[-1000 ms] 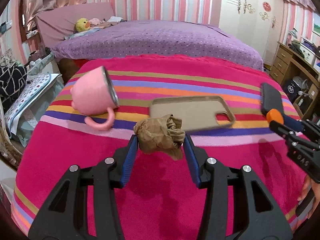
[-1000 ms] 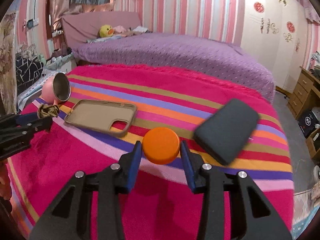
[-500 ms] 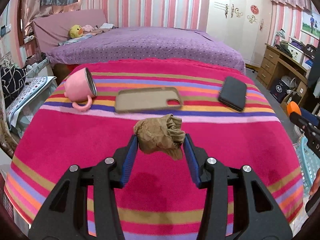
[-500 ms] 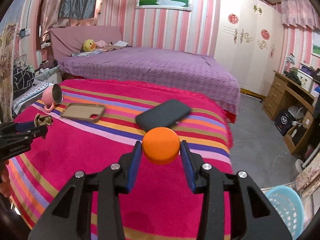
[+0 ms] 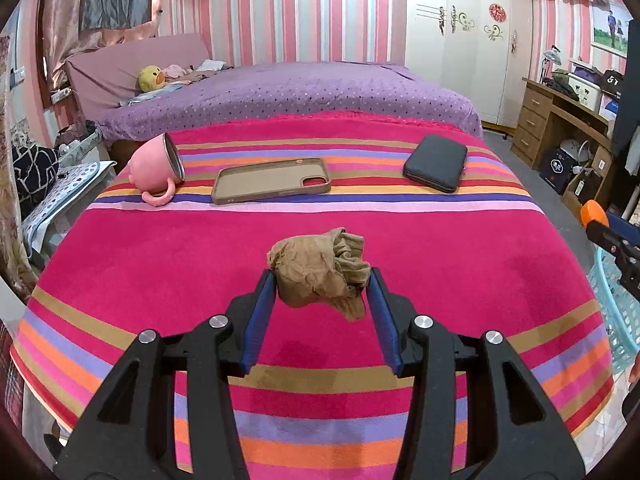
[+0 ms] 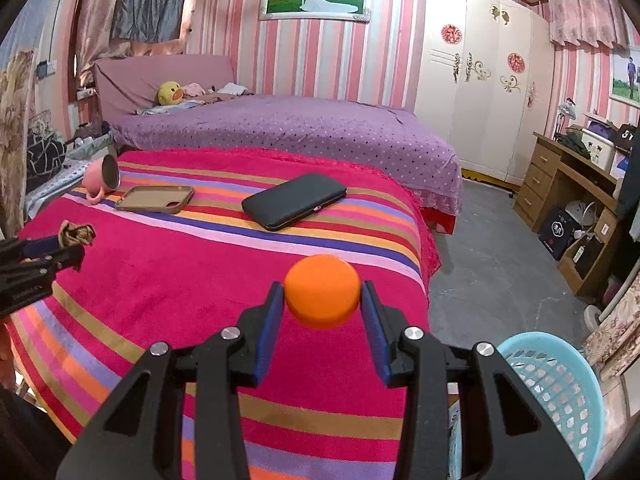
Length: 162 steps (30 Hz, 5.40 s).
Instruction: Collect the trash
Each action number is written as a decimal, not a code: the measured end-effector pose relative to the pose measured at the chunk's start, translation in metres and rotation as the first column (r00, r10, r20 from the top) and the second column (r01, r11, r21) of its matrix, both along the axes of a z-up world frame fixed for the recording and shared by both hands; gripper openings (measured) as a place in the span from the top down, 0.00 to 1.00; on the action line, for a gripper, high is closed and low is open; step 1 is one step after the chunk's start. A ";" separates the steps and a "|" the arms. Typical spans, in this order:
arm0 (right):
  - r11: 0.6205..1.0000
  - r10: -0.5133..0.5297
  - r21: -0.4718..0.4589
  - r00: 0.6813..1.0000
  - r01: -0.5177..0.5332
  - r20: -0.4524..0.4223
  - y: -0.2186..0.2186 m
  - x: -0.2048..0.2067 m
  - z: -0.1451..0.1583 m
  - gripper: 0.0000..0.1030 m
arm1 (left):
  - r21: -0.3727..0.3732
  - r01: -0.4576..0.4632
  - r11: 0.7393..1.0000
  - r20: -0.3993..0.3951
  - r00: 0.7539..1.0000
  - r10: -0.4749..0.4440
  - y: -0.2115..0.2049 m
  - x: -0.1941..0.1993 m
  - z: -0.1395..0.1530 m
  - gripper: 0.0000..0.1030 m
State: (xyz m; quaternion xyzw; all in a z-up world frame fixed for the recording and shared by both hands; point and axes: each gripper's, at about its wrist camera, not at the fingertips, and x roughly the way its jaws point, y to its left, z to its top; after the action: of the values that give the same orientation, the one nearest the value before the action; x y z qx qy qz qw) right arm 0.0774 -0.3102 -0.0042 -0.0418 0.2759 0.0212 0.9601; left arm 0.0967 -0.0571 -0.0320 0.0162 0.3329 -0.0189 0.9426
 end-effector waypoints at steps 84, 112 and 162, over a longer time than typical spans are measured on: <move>0.891 -0.447 0.074 0.894 0.447 -0.022 -0.264 -0.076 -0.051 0.59 | -0.010 0.426 0.905 -0.018 0.905 -0.426 -0.330 -0.036 -0.016 0.10; 0.880 -0.470 0.121 0.877 0.459 0.098 -0.176 -0.114 0.008 0.04 | 0.021 0.295 0.955 0.096 0.951 -0.295 -0.171 -0.106 0.030 0.06; 0.966 -0.258 0.035 0.946 0.256 0.195 -0.012 -0.145 0.007 0.05 | -0.029 0.185 0.982 0.225 0.959 -0.174 -0.065 -0.130 0.022 0.05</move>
State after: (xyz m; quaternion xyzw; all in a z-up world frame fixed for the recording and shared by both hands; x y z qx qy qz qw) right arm -0.0679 -0.3221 0.0024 -0.0032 0.1818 -0.1072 0.9775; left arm -0.0334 -0.1218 -0.0099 0.0247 0.2221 -0.1105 0.9684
